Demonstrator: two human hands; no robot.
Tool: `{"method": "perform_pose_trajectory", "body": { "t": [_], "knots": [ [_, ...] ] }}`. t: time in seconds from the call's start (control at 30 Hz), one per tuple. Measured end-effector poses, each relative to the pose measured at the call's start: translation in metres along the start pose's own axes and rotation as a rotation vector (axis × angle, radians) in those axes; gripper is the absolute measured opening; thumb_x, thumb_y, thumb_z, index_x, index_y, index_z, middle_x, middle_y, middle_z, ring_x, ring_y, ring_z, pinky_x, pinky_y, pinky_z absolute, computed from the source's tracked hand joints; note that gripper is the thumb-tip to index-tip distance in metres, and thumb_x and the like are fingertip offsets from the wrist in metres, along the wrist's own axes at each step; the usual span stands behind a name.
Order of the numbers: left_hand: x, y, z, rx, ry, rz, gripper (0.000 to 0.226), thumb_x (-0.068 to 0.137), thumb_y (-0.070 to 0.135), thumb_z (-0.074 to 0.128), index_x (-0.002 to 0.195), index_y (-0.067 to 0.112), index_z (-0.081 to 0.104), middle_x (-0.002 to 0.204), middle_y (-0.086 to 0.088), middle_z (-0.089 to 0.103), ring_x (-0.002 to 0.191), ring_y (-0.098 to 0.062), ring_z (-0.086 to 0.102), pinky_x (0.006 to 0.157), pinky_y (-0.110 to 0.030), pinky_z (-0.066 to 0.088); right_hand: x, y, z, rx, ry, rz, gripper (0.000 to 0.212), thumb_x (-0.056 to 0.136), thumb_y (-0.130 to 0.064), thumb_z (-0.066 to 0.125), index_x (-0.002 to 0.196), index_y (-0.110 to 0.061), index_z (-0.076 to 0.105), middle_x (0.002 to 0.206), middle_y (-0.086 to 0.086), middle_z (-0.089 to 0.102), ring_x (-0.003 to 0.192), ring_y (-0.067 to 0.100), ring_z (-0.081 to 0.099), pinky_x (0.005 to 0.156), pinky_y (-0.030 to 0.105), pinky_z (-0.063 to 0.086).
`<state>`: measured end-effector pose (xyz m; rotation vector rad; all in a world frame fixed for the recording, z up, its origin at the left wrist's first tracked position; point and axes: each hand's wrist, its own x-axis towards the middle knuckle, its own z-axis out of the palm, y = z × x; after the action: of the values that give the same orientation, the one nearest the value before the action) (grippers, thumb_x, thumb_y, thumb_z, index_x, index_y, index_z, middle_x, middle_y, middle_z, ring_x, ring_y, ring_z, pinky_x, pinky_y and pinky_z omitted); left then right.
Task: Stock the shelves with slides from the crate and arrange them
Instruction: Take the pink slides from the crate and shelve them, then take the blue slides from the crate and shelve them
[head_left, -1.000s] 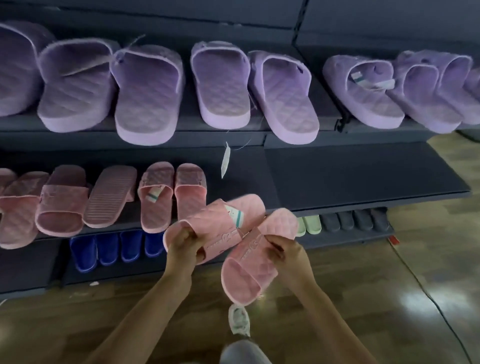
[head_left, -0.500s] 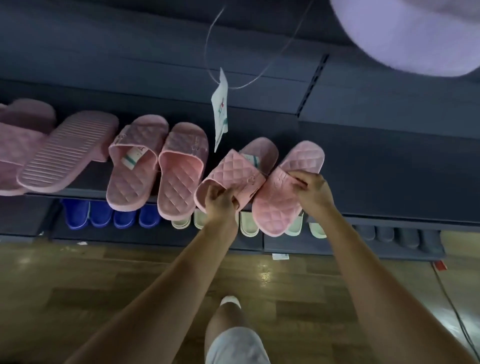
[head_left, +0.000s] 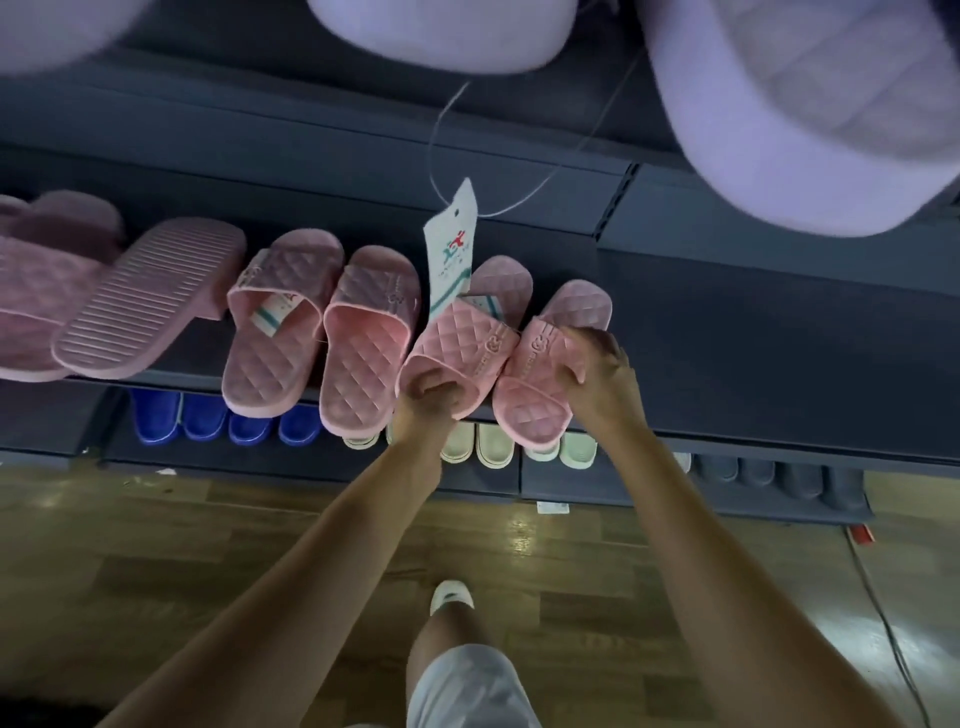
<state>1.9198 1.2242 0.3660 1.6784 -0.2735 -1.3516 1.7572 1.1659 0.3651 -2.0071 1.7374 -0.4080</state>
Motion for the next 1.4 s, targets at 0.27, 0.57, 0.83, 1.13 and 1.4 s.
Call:
{"method": "perform_pose_trajectory", "body": {
  "t": [0.27,0.57,0.83,1.13,1.4],
  "knots": [
    [-0.073,0.030,-0.085,0.410,-0.206,0.366,0.026,0.090,0.009,0.055,0.115,0.015,0.057,0.111,0.001,0.060,0.104,-0.010,0.056,0.080,-0.010,0.039,-0.097,-0.064,-0.017,-0.070,-0.014,0.046,0.046,0.089,-0.024,0.059,0.132,-0.011,0.049,0.126,0.013,0.055,0.115,0.034,0.050,0.097,0.044,0.035],
    [-0.165,0.043,-0.207,0.810,-0.463,0.739,0.035,0.092,0.021,0.054,0.127,0.023,0.050,0.125,0.017,0.049,0.113,0.003,0.042,0.083,0.000,0.030,-0.240,-0.163,-0.029,-0.031,0.097,0.076,0.053,0.089,-0.026,0.059,0.138,-0.016,0.041,0.129,0.006,0.053,0.120,0.027,0.047,0.098,0.042,0.035],
    [-0.215,0.042,-0.293,1.051,-0.433,1.056,0.040,0.088,0.028,0.055,0.127,0.019,0.052,0.128,0.004,0.054,0.119,-0.016,0.048,0.100,-0.039,0.040,-0.335,-0.226,-0.030,-0.063,0.127,0.076,0.051,0.090,-0.031,0.057,0.138,-0.021,0.039,0.132,0.000,0.050,0.122,0.021,0.045,0.100,0.036,0.033],
    [-0.251,0.043,-0.342,1.166,-0.181,1.209,0.046,0.075,0.011,0.073,0.119,0.011,0.059,0.116,-0.006,0.063,0.105,-0.030,0.061,0.085,-0.046,0.048,-0.369,-0.244,-0.044,-0.111,0.125,-0.064,0.051,0.087,-0.029,0.062,0.134,-0.019,0.045,0.127,0.002,0.055,0.115,0.025,0.052,0.096,0.039,0.039],
    [-0.297,0.019,-0.362,1.249,0.103,1.076,0.049,0.077,0.016,0.072,0.124,0.011,0.057,0.121,-0.007,0.060,0.112,-0.032,0.056,0.089,-0.046,0.046,-0.376,-0.235,-0.066,-0.139,0.020,-0.245,0.050,0.090,-0.039,0.052,0.135,-0.021,0.043,0.132,-0.001,0.051,0.121,0.020,0.048,0.099,0.034,0.036]
  ]
}}
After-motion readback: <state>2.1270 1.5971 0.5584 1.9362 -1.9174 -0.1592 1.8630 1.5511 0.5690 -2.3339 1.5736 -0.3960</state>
